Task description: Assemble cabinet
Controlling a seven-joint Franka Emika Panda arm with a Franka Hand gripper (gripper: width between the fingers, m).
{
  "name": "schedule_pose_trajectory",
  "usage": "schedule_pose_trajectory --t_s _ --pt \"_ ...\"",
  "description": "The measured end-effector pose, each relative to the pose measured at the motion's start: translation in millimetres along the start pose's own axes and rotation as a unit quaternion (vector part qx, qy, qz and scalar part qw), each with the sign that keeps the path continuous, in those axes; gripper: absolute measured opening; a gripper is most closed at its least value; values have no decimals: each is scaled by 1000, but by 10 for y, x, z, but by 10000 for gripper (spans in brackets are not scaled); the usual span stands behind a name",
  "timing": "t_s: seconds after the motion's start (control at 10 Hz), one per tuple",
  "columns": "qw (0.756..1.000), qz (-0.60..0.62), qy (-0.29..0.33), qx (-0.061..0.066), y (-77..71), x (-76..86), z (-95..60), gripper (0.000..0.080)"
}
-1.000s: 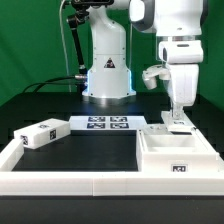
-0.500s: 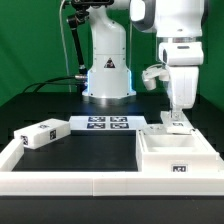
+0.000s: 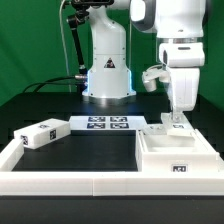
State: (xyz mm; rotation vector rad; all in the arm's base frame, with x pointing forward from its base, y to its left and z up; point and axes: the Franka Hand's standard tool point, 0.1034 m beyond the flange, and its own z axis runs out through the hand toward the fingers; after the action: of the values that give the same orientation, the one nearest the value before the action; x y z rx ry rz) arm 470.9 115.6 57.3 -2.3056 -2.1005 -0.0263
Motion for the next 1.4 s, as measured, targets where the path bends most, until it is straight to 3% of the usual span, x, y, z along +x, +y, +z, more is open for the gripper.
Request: schedule_pose_trajectory --t_s 0.5,0.7,0.8,1.0,1.4 --pt "1000 -1 1 -1 24 2 4 69" --pt "1000 -1 6 -9 311 40 -2 69" --pt "1000 2 3 -4 414 41 -9 69" --pt "1000 3 4 -8 644 33 -19 69" --pt "1000 4 4 -8 627 28 -16 69"
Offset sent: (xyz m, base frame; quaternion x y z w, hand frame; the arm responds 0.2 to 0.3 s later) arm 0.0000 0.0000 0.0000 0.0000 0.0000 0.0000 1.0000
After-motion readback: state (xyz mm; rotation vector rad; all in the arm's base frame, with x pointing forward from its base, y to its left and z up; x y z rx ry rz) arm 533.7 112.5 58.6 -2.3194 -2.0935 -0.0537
